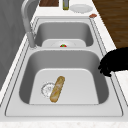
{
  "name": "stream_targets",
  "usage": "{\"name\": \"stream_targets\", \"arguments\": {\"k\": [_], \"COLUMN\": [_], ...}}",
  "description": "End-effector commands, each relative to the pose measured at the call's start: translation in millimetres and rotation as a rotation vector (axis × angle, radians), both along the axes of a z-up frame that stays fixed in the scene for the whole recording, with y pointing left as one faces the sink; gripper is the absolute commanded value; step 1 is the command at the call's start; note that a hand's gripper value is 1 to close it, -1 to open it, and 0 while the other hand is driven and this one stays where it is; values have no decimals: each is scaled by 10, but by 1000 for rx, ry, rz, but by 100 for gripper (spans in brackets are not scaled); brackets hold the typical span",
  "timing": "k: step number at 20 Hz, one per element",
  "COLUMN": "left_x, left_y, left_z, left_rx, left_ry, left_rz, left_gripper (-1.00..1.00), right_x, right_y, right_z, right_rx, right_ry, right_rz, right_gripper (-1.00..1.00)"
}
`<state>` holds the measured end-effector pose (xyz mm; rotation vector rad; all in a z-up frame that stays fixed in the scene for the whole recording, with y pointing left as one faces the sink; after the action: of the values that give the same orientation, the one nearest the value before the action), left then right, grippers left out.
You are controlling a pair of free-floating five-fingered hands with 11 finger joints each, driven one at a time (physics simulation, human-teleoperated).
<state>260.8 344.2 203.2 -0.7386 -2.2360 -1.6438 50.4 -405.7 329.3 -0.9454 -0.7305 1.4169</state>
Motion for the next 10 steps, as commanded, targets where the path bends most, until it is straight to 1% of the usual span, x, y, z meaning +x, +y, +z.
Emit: {"name": "stream_targets", "arguments": {"k": [1,4,6,8,10], "left_x": [0,0,0,0,0], "left_y": [0,0,0,0,0], "left_z": [0,0,0,0,0], "left_rx": [0,0,0,0,0], "left_ry": [0,0,0,0,0], "left_rz": [0,0,0,0,0], "left_gripper": [0,0,0,0,0], "right_x": [-82,-56,26,74,127], "right_y": [277,423,465,476,484], "right_z": [0,-101,-266,-398,-564], "right_rx": [0,0,-39,-38,-24], "right_ry": [0,-4,-34,-60,-80], "right_rz": [16,7,2,11,21], "right_gripper": [-100,-100,-100,-100,-100]}}
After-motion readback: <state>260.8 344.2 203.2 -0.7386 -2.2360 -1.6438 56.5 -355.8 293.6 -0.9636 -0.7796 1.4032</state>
